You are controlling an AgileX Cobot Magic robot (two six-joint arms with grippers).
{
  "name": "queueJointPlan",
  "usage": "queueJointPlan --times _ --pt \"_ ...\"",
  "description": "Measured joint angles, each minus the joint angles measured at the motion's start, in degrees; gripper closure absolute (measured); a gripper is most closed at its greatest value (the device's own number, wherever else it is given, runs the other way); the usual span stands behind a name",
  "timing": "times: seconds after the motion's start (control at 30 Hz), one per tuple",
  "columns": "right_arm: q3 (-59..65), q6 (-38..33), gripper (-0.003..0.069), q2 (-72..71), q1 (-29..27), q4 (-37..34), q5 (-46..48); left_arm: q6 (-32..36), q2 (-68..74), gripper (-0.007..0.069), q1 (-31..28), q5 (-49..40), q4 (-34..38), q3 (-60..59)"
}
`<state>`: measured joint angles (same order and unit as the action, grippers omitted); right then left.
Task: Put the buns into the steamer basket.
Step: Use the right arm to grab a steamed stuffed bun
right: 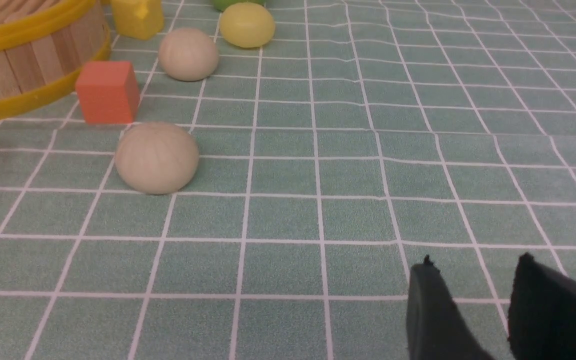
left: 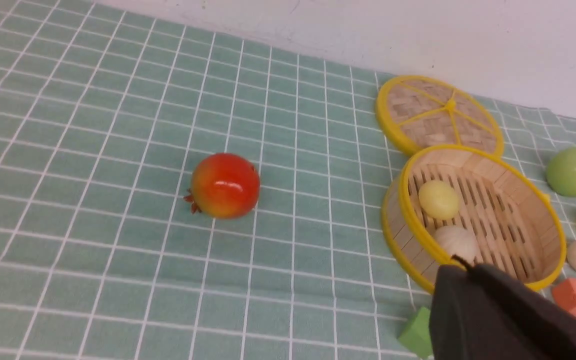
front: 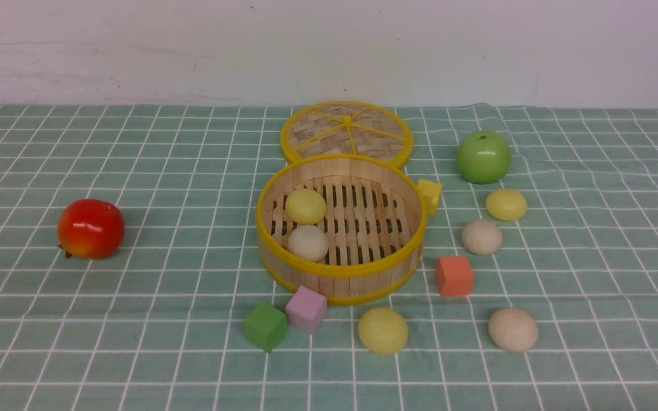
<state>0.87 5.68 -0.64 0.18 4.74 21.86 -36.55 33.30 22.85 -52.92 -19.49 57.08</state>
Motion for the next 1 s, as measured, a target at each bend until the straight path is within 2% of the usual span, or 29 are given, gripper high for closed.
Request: queueJointPlan --times 0.3,0.73,0.87,1.0 --pt "0.00 0.00 0.0419 0.00 0.00 0.00 0.00 -0.23 -1.22 0.0638 0.00 -1.88 3.05 -0.52" --pt "0.00 0.00 0.0419 0.00 0.00 0.00 0.00 -0.23 -1.22 0.0638 0.00 -2.50 2.57 -1.01" --pt "0.00 0.00 0.0419 0.00 0.00 0.00 0.00 -1.18 -1.75 0.0638 0.00 0.67 -0.31 -4.49" --pt "0.00 0.00 0.0419 0.00 0.00 0.00 0.00 -3.75 -6.35 0.0638 0.00 9.60 -2.32 -14.72"
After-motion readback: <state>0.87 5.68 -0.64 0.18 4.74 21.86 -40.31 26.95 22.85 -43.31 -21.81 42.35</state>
